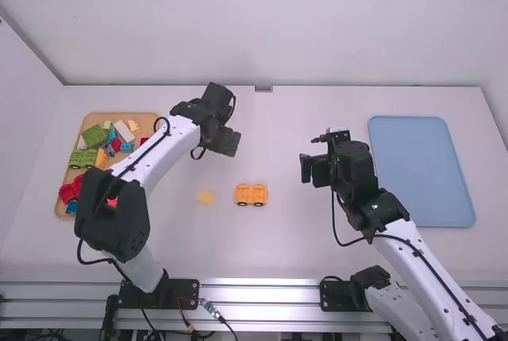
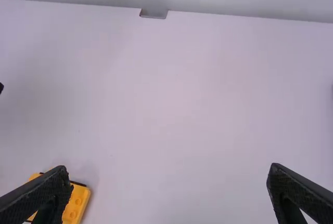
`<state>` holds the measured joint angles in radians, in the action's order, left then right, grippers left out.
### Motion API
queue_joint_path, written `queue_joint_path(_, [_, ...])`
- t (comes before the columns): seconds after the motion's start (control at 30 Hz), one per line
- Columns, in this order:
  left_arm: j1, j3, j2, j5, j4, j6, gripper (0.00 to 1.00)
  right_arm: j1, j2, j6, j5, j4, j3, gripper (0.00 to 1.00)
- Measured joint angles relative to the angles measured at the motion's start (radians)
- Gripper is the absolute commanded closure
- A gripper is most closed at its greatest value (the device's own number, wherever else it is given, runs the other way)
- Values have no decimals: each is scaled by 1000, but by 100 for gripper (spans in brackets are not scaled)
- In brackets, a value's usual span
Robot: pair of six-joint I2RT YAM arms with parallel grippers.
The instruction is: Assemble lego blocks to make yellow taxi
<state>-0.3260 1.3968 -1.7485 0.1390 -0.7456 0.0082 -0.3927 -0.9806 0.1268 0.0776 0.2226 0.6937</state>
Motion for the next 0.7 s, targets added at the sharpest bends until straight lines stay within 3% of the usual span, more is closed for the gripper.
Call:
queue_joint_path(0.2, [2, -2, 0, -132, -76, 501, 1, 0, -1, -129, -105, 3, 0, 1])
queue_joint_path(0.33, [42, -39, 17, -254, -59, 690, 1, 3, -36, -254, -222, -27, 0, 1])
queue_joint_path(0.53, [217, -279, 198, -463, 153, 913, 1, 44, -177, -365, -322, -129, 1, 1])
queue_joint_path(0.7, [259, -484, 364, -534, 343, 1040, 1, 66, -316, -533, -468, -186, 1, 1])
